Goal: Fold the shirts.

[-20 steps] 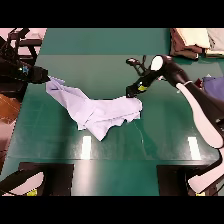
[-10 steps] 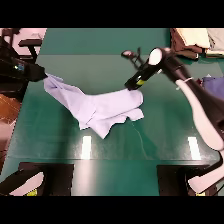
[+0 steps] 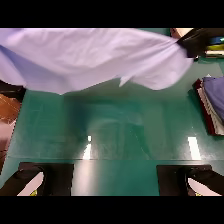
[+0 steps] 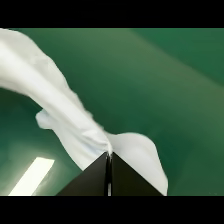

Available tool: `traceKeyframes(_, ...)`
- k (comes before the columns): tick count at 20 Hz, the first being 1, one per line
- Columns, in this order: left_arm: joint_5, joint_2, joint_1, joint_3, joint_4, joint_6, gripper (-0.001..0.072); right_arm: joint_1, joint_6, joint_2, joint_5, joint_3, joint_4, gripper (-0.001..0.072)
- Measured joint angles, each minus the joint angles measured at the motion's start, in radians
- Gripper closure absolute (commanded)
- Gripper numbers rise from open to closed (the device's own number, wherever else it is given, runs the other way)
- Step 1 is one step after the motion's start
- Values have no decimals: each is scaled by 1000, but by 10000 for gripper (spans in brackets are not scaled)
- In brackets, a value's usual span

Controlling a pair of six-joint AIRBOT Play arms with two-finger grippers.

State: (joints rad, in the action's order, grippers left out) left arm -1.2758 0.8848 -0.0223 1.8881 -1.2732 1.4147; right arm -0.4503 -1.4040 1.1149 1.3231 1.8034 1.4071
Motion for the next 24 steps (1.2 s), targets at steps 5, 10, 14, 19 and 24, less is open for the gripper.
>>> traceKeyframes(5, 11, -14, 0, 138, 63, 20, 682, 13, -89, -183, 0, 0, 7, 696)
traceKeyframes(10, 24, 66, 0, 149, 93, 20, 682, 15, -225, -183, 84, -3, 9, 695)
traceKeyframes(14, -40, 259, 1, 95, 100, 20, 681, 16, -269, -9, 262, -5, 11, 694)
traceKeyframes(19, -114, 597, 4, 49, 118, 19, 680, 41, -237, 255, 326, -98, 6, 694)
traceKeyframes(24, -89, 814, 3, 40, 127, 17, 241, 151, -193, 431, 222, -150, -39, 660)
